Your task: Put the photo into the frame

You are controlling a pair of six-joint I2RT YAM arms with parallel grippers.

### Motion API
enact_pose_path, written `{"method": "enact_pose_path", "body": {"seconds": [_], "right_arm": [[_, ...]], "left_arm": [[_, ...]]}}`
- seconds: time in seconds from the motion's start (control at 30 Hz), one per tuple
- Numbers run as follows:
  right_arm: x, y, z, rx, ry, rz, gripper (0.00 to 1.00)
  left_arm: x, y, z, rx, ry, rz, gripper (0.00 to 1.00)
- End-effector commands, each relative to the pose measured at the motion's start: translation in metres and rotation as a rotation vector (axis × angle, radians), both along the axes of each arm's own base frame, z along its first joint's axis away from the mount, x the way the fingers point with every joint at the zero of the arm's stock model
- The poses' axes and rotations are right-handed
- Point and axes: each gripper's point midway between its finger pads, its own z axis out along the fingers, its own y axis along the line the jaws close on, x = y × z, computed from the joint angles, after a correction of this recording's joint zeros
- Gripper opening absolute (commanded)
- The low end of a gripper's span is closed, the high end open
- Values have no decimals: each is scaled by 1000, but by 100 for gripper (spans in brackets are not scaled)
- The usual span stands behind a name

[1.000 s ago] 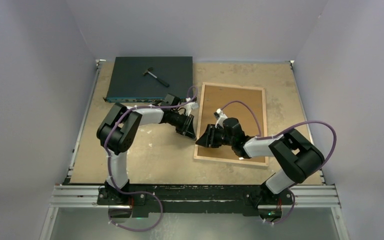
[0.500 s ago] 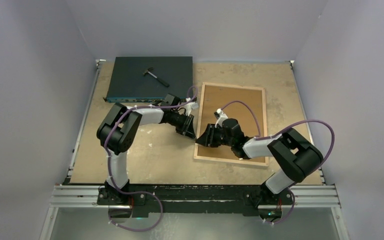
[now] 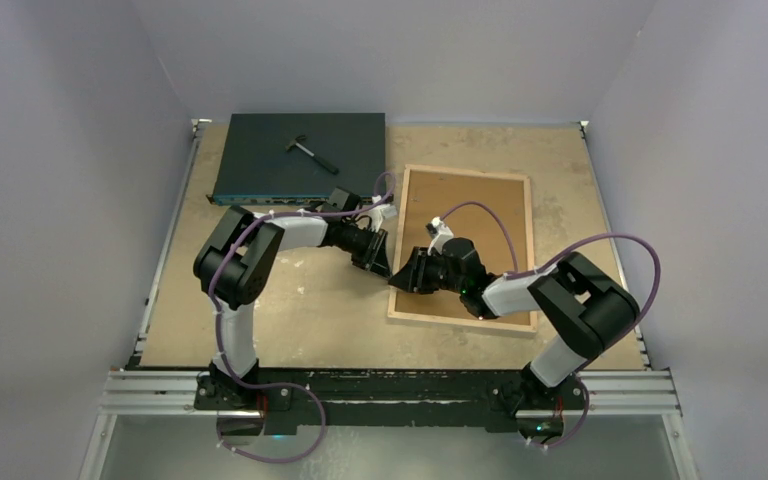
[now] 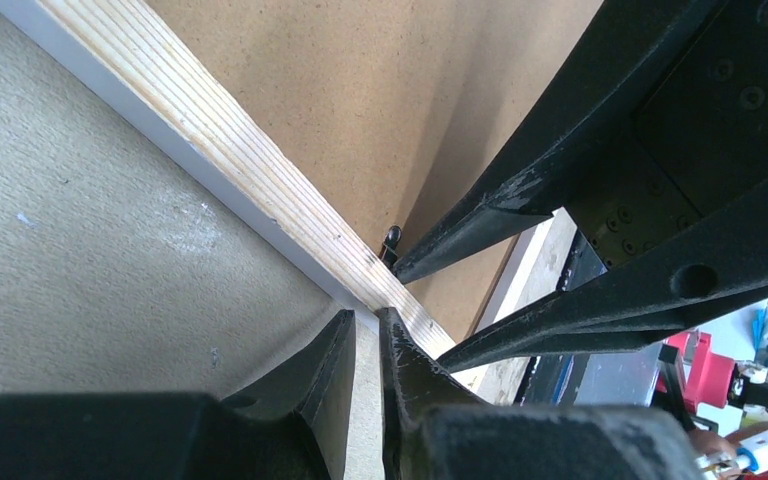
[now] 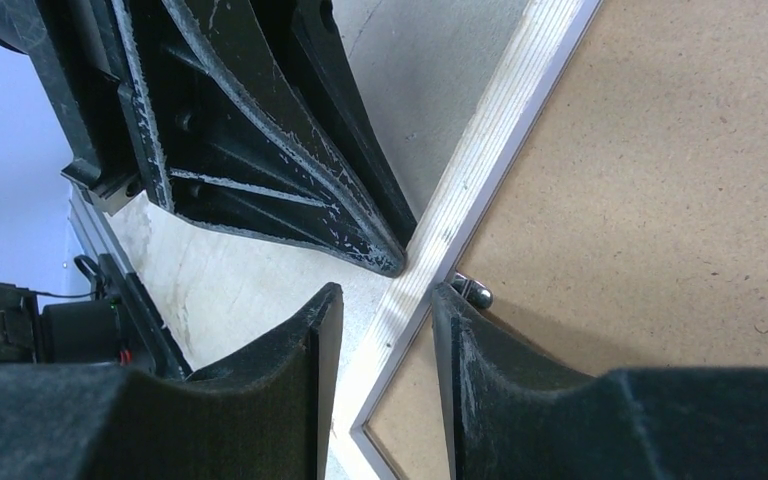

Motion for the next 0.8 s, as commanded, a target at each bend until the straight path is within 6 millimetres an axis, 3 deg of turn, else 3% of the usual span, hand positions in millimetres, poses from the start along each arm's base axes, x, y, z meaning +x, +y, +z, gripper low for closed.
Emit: {"method": "enact_pose_path", "body": {"seconds": [0.0, 0.13, 0.27, 0.4, 0.53, 0.77], "right_arm": [[-1, 2, 17, 10, -27, 19, 42], [7, -2, 63, 30, -118, 4, 48], [28, -19, 98, 32, -199, -44, 56], [65, -56, 110, 37, -249, -142, 61], [104, -78, 120, 17, -298, -198, 65], [168, -99, 104, 2, -296, -227, 67]], "left_arm": [[1, -1, -9, 32, -27, -27, 12], [7, 3, 3, 37, -43, -28, 12], [19, 8, 19, 45, -74, -19, 18], [42, 5, 36, 35, -143, 21, 29], [70, -4, 46, 8, -193, 73, 38], [111, -17, 31, 17, -218, 172, 41]]}}
